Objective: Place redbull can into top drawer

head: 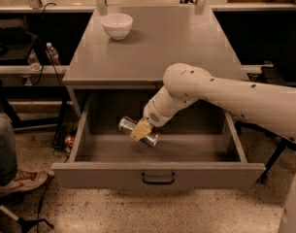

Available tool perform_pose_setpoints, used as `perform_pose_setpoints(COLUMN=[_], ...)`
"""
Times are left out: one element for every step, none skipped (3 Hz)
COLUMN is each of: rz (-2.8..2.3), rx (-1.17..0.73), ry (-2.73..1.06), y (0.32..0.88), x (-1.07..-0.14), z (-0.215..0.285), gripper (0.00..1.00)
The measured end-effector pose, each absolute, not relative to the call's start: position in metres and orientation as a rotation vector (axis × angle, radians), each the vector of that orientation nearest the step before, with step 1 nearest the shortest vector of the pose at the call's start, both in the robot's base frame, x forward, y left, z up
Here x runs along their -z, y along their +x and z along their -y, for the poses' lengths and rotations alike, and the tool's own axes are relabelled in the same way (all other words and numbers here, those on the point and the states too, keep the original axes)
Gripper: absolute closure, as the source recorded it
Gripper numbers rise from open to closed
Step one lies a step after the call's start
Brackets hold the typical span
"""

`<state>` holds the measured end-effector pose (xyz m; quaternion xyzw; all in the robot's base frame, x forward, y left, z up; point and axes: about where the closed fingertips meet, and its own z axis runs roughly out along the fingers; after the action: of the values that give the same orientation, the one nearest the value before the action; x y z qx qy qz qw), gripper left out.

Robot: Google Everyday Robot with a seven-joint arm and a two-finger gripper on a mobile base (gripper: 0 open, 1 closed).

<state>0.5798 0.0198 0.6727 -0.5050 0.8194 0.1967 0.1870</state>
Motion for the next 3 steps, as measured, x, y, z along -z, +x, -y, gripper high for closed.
perform_pose_setpoints(rz=[-2.314,-2.323,-2.349], rx=[-0.565,-0.557,-0.518], ry=[-1.413,-1.391,-1.301], y=[0.575,0.571,0.570], x=[-0.671,-0.672,-0.678], z=[-0.017,-0.005,0.029], gripper=[0.06,0.00,0.00])
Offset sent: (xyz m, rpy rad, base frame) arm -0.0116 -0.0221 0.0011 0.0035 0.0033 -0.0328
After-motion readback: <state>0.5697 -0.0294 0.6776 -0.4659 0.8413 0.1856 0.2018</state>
